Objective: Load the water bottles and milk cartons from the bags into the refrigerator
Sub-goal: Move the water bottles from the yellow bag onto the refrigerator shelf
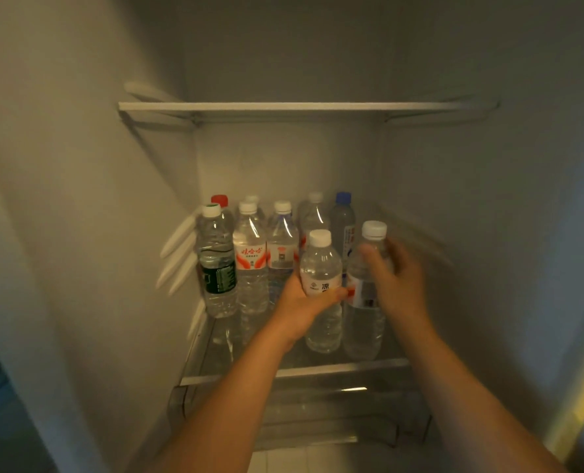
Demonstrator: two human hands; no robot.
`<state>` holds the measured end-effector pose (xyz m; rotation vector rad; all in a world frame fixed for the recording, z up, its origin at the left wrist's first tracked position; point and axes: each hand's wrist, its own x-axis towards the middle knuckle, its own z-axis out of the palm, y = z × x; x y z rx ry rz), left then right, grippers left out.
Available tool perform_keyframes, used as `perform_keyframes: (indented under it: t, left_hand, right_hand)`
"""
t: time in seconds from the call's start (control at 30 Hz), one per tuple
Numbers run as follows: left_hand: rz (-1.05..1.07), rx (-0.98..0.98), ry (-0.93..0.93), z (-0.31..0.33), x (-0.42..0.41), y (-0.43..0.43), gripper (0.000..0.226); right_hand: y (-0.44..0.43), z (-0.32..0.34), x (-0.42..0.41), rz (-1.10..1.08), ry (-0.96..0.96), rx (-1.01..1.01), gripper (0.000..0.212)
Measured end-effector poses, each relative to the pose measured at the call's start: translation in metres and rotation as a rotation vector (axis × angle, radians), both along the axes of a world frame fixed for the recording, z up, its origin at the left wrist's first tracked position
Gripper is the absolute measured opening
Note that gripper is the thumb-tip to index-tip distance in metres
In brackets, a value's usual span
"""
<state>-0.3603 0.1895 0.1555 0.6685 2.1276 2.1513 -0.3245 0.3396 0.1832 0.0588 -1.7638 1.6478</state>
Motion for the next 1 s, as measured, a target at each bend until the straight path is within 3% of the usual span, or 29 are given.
perform_keyframes:
  t: [0.3,0.4,0.53,0.67,0.77,1.0]
  left_hand:
    - [-0.004,-0.145,0.012,-0.036,-0.014,-0.019,0.069]
    - [0.017,-0.236,0.015,-0.048,-0.012,-0.027,0.067]
    - [0.082,-0.363,0.054,-0.055,-0.005,-0.032,0.060]
    - [0.137,-0.388,0.071,-0.054,-0.004,-0.029,0.058]
    - [0.167,-0.377,0.071,-0.052,-0.006,-0.027,0.056]
    - [0.127,-0.355,0.021,-0.051,-0.015,-0.024,0.050]
  right_hand:
    - [0.013,-0.045,0.008,0.077,-0.286,0.051,0.028]
    - [0.020,-0.057,0.009,0.092,-0.336,0.108,0.036]
    - [0.025,-0.074,0.014,0.092,-0.463,0.206,0.030]
    - [0.031,-0.080,0.010,0.092,-0.577,0.283,0.036]
    - [0.031,-0.086,0.004,0.064,-0.649,0.402,0.026]
    - [0.025,-0.056,-0.006,0.145,-0.681,0.273,0.017]
